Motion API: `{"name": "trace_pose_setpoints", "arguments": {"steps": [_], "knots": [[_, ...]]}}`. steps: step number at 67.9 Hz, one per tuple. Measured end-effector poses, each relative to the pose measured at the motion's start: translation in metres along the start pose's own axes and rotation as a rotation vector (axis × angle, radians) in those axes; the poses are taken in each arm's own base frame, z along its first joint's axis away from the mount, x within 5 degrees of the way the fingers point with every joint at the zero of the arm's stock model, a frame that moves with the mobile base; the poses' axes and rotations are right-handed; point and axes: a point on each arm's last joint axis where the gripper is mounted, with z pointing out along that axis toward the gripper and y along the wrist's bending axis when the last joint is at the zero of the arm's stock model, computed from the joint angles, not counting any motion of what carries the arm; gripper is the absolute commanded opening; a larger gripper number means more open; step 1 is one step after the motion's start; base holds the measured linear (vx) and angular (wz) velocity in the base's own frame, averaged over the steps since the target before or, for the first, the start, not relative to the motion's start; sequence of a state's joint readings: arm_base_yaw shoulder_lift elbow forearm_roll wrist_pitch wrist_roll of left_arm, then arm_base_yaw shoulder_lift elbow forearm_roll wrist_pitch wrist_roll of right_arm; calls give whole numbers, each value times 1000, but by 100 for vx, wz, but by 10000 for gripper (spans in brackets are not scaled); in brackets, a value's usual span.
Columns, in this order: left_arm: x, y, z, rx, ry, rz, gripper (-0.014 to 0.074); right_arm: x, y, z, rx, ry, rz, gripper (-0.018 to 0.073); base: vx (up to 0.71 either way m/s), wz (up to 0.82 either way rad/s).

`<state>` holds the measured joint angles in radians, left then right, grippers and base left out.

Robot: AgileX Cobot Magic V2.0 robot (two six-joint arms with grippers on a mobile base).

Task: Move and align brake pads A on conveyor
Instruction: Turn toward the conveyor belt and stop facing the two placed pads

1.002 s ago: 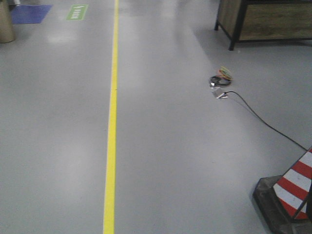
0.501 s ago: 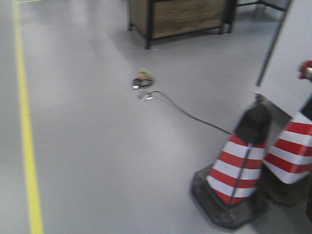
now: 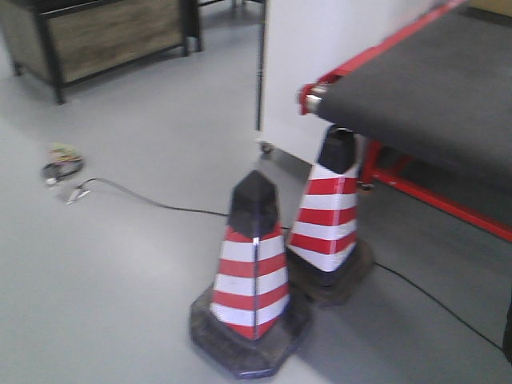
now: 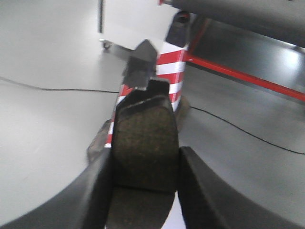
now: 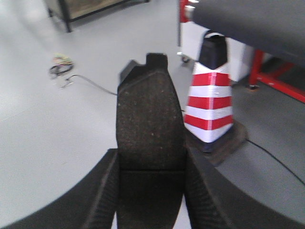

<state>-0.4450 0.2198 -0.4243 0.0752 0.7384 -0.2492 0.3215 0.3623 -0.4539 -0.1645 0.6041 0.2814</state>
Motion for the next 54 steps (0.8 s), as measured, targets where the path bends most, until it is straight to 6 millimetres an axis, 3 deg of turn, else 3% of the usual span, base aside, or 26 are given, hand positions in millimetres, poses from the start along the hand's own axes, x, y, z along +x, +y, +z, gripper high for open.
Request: {"name": "trace_pose_setpoints", "arguments": {"steps": [54], "knots": [[0, 0, 0, 0, 0, 0, -6, 0, 0, 0, 0, 0, 0, -4, 17, -70]]}}
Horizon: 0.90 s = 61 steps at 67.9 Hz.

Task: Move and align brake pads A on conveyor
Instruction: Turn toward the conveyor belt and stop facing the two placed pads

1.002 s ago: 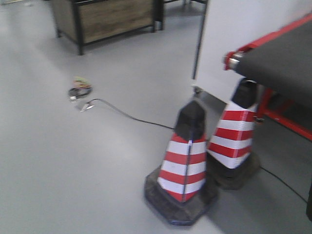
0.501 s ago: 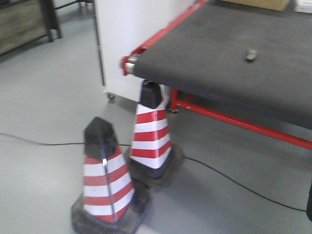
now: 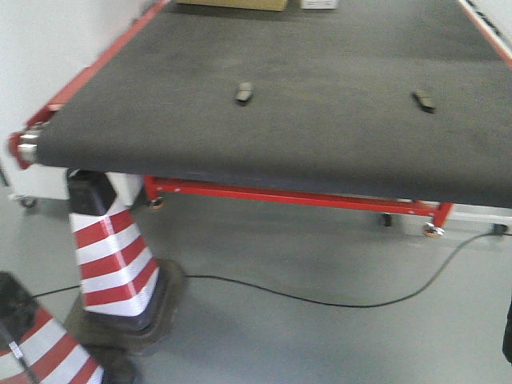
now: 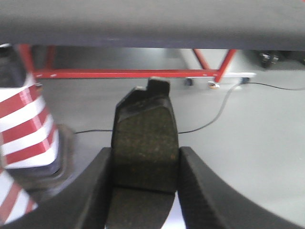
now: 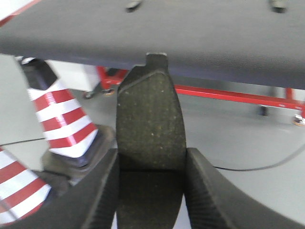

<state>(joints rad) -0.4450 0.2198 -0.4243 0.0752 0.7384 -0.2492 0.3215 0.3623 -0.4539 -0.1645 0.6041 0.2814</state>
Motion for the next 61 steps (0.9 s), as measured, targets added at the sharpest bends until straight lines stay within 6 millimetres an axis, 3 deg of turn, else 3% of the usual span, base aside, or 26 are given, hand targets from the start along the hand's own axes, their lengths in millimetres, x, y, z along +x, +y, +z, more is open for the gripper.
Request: {"name": "trace_pose_setpoints", "arguments": {"steps": [27, 61], "knots": [[0, 0, 0, 0, 0, 0, -6, 0, 0, 0, 0, 0, 0, -4, 11, -41], [0, 0, 0, 0, 0, 0, -6, 0, 0, 0, 0, 1, 0, -4, 22, -5]]}}
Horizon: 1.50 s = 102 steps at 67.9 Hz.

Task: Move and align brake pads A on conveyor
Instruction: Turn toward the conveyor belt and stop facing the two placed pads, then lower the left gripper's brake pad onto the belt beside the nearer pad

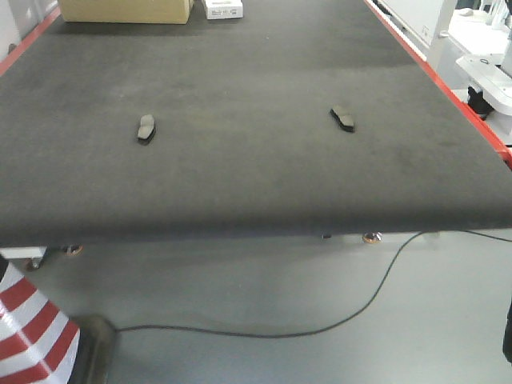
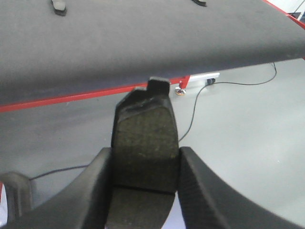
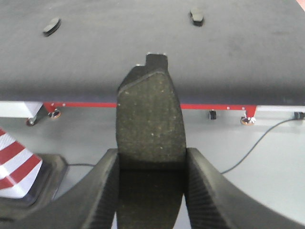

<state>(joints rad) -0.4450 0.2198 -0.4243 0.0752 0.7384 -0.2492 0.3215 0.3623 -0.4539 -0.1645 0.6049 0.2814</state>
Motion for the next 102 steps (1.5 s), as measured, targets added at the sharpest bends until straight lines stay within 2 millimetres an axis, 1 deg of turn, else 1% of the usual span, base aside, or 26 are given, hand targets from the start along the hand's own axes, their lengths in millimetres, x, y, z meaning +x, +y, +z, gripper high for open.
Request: {"name": "trace_pose_setpoints", "arguments": {"steps": [67, 102], "knots": [[0, 0, 0, 0, 0, 0, -6, 0, 0, 0, 0, 0, 0, -4, 33, -1], [0, 0, 0, 0, 0, 0, -6, 0, 0, 0, 0, 0, 0, -4, 21, 8]]}}
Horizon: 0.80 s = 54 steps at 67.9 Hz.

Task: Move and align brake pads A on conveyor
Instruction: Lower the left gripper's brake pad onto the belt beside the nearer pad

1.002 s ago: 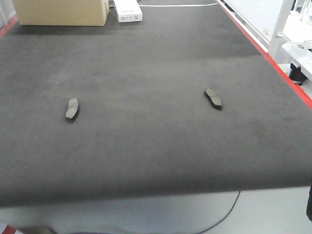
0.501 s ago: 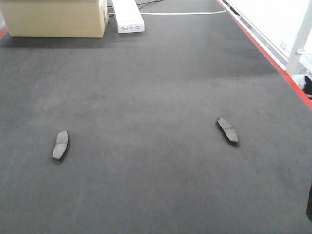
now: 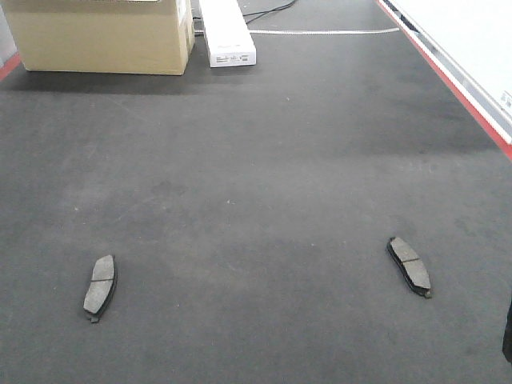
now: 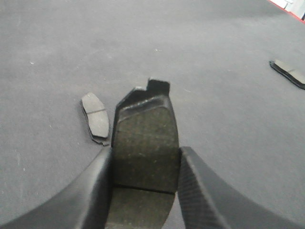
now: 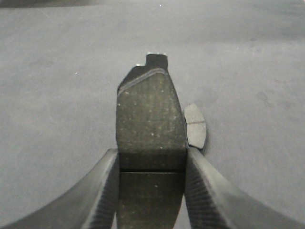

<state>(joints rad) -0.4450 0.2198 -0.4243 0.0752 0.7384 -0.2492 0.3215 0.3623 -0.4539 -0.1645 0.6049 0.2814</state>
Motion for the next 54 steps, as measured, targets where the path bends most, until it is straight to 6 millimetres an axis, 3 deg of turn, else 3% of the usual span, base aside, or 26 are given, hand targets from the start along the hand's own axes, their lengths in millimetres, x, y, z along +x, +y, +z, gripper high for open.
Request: {"name": "trace_pose_setpoints", "arguments": {"steps": [54], "knots": [[0, 0, 0, 0, 0, 0, -6, 0, 0, 0, 0, 0, 0, -4, 2, 0]]}}
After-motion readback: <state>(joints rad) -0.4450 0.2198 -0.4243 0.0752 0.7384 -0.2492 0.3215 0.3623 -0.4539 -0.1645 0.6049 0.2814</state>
